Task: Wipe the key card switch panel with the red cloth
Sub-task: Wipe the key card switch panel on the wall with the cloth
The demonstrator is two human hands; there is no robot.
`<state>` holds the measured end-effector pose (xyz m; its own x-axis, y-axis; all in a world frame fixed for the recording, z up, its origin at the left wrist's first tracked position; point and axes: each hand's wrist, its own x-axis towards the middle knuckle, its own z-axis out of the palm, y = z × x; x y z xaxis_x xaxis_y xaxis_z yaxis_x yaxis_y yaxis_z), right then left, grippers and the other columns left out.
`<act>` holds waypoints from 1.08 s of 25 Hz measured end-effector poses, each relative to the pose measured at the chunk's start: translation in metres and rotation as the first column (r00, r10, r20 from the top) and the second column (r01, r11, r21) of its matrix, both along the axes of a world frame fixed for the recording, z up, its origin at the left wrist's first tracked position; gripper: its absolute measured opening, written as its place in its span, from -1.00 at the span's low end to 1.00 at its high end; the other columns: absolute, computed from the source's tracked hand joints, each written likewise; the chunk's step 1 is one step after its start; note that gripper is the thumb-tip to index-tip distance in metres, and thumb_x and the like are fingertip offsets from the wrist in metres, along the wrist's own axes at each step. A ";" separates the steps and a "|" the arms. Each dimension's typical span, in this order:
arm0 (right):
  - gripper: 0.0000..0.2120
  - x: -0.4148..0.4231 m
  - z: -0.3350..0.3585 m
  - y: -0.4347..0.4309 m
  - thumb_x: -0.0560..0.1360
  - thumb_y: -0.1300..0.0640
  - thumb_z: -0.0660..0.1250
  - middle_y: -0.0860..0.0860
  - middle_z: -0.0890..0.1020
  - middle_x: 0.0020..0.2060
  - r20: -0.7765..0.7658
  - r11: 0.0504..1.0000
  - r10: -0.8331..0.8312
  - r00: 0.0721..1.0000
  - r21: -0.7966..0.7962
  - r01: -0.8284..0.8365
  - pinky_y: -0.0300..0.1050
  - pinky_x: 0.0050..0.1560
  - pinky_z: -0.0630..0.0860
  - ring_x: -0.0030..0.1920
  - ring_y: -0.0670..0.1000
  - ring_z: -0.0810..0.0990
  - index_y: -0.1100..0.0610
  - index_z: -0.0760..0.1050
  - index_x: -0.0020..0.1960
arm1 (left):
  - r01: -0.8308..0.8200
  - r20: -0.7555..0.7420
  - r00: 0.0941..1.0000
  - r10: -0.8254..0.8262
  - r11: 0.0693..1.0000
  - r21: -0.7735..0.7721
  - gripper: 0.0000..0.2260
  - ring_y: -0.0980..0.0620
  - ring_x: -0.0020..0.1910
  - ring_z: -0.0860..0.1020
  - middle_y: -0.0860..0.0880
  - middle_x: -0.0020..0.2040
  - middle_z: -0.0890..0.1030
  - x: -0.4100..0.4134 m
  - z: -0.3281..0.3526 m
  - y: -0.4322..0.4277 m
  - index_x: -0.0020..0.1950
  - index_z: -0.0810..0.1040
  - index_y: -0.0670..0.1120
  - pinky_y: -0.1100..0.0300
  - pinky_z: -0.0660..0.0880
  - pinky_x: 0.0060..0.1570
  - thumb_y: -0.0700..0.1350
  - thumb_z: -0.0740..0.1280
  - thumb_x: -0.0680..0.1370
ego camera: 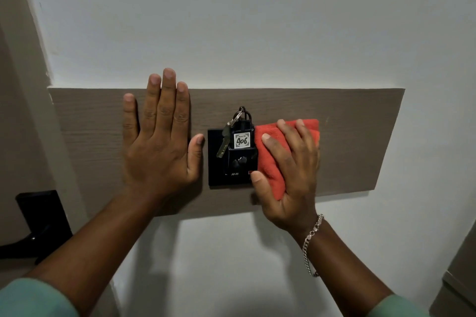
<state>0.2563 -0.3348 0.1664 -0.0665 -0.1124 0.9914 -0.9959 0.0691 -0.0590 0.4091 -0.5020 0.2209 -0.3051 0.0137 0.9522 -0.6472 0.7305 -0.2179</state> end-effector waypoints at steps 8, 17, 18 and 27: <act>-0.29 0.012 -0.019 -0.018 0.52 -0.36 0.12 0.22 0.27 0.54 0.168 0.986 -0.156 0.973 -0.039 0.164 0.47 0.51 0.11 0.59 0.29 0.19 0.10 0.27 0.49 | 0.012 0.002 1.000 -0.012 1.000 0.001 -0.32 -0.16 0.61 -0.06 -0.24 0.61 0.04 0.000 0.001 0.000 0.61 -0.04 -0.20 -0.15 -0.19 0.55 0.14 0.04 0.61; -0.34 0.002 -0.009 -0.013 0.52 -0.34 0.14 0.22 0.39 0.48 0.050 0.987 -0.156 0.987 -0.040 0.158 0.50 0.44 0.19 0.55 0.28 0.27 0.09 0.37 0.43 | 0.012 -0.010 1.000 -0.012 1.000 -0.003 -0.32 -0.08 0.60 -0.16 -0.24 0.62 0.04 -0.001 0.000 -0.002 0.61 -0.04 -0.20 -0.15 -0.20 0.55 0.15 0.03 0.61; -0.35 -0.002 -0.014 -0.009 0.53 -0.32 0.14 0.23 0.38 0.48 0.098 0.987 -0.147 0.984 -0.057 0.153 0.51 0.44 0.19 0.55 0.28 0.27 0.11 0.35 0.43 | 0.003 -0.015 1.000 -0.003 1.000 -0.006 -0.32 -0.09 0.61 -0.16 -0.24 0.62 0.04 -0.001 -0.002 -0.002 0.61 -0.04 -0.20 -0.16 -0.18 0.55 0.15 0.04 0.61; -0.36 0.003 -0.024 -0.019 0.55 -0.25 0.19 0.22 0.31 0.53 0.270 0.972 -0.138 0.953 -0.149 0.183 0.42 0.53 0.13 0.59 0.23 0.20 0.13 0.31 0.48 | 0.005 -0.028 1.000 -0.005 1.000 -0.021 -0.32 -0.11 0.61 -0.12 -0.24 0.62 0.06 -0.002 -0.004 -0.003 0.61 -0.02 -0.20 -0.17 -0.16 0.55 0.14 0.04 0.60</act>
